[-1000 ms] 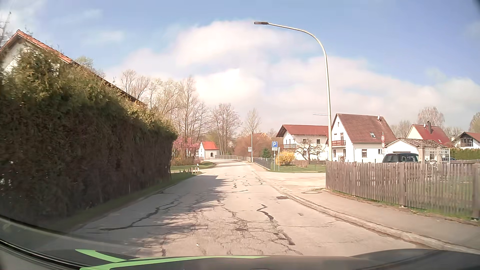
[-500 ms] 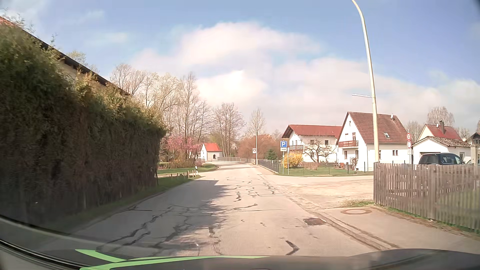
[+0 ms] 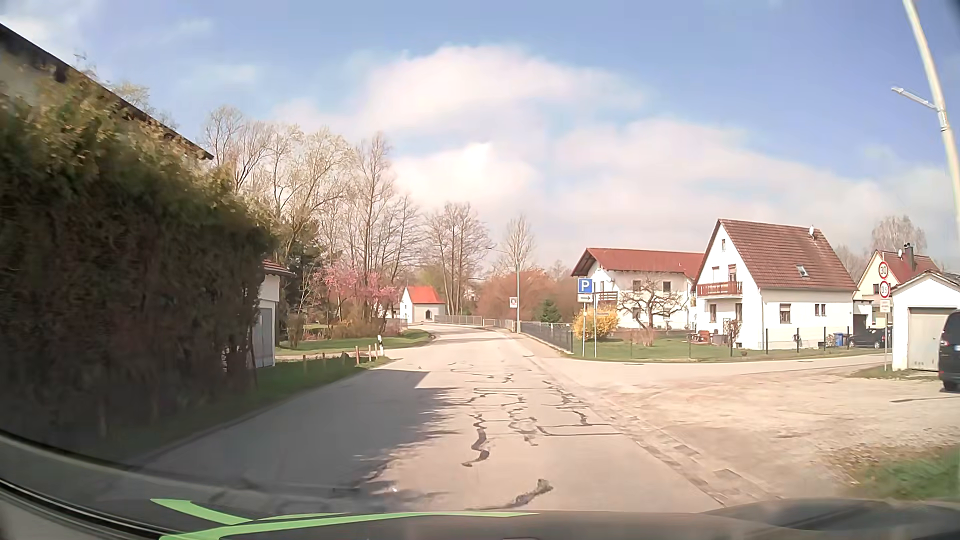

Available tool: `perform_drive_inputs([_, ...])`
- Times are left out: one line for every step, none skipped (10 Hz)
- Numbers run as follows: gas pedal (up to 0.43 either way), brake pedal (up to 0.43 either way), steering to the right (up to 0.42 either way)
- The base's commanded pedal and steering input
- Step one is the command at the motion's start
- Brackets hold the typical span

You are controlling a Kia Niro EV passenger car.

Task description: Follow the waypoints while adhering to traffic rules and regulations

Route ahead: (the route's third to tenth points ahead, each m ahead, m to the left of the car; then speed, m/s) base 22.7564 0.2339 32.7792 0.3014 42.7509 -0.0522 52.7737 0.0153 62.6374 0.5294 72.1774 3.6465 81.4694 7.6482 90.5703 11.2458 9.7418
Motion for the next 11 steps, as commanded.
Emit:
perform_drive_inputs([0.331,0.000,-0.003])
perform_drive_inputs([0.331,0.000,-0.002])
perform_drive_inputs([0.331,0.000,-0.001])
perform_drive_inputs([0.331,0.000,0.000])
perform_drive_inputs([0.331,0.000,0.001])
perform_drive_inputs([0.331,0.000,0.001])
perform_drive_inputs([0.331,0.000,0.001])
perform_drive_inputs([0.319,0.000,0.001])
perform_drive_inputs([0.319,0.000,0.001])
perform_drive_inputs([0.319,0.000,0.001])
perform_drive_inputs([0.319,0.000,0.001])
